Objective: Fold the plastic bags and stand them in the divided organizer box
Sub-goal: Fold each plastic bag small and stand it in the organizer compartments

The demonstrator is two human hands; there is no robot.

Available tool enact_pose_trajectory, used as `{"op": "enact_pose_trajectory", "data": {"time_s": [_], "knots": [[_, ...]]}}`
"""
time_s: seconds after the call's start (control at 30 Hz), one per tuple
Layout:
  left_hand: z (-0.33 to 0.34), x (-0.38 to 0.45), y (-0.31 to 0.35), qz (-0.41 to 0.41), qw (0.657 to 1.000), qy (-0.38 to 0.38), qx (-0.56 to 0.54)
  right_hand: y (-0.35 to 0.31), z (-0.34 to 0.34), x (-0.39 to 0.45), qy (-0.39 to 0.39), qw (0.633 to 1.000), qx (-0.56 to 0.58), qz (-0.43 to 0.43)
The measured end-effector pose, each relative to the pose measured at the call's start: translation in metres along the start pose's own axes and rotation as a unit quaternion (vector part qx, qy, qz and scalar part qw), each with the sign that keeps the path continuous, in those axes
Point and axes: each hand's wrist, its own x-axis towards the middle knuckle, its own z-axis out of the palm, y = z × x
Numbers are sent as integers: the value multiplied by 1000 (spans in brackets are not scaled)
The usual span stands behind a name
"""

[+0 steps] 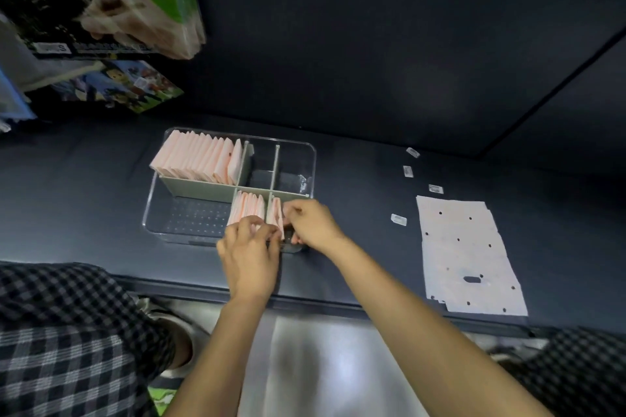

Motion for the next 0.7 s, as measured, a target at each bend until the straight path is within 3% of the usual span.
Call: {"op": "enact_pose_trajectory", "data": {"time_s": [0.13,0.23,0.3,0.4,0.53,0.63,0.7], "knots": [[-1,-1,8,-7,1000,-16,26,54,-49,-31,103,987,122,-20],[-3,-3,17,17,1000,-7,12,121,-99,-63,217,976,9,20],[-2,-8,28,57,998,8,-14,164,-127,-86,230,966,-85,77],[3,-21,46,167,985,12,-51,213,-148,-115,237,957,-73,148],[19,-48,60,263,956,-101,-81,242,-144,-132,219,961,-53,163],[39,-65,53,234,941,-242,-47,251,-138,-131,247,956,-76,139],[48,-72,42,221,931,-291,-15,255,-136,-130,276,952,-58,123]]}}
